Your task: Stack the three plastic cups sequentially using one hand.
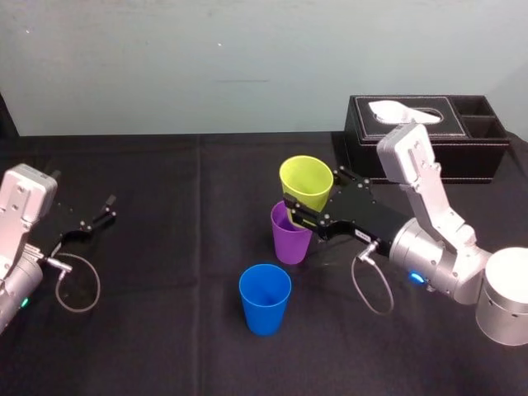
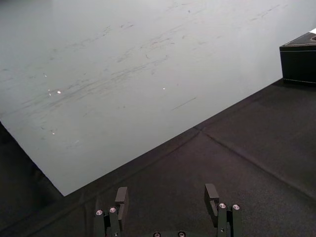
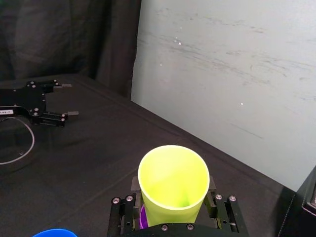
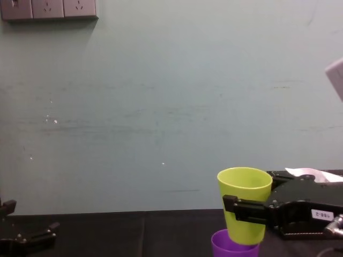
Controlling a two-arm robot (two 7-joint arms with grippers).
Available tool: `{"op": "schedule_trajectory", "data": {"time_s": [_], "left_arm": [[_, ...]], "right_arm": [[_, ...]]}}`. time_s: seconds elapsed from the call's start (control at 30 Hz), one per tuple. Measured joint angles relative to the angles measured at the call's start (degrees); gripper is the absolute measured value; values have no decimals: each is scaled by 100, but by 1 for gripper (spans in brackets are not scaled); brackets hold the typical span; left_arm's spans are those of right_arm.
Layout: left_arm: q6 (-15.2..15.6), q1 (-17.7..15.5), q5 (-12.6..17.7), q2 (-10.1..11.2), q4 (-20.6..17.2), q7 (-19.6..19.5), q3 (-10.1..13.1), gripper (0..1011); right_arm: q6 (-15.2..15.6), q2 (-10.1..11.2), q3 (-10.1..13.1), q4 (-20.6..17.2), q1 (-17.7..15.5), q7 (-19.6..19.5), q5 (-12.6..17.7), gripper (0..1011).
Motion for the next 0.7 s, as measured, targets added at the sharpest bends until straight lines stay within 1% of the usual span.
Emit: {"op": "schedule_trajectory", "data": {"time_s": [0.23, 0.7], "left_arm": [[0, 0, 0, 0, 0, 0, 0, 1010], [0, 0, 0, 0, 0, 0, 0, 1010]], "right_arm": [[31, -60, -21, 81, 54, 89, 13, 736], [21, -103, -46, 151, 86, 120, 41, 736]]}}
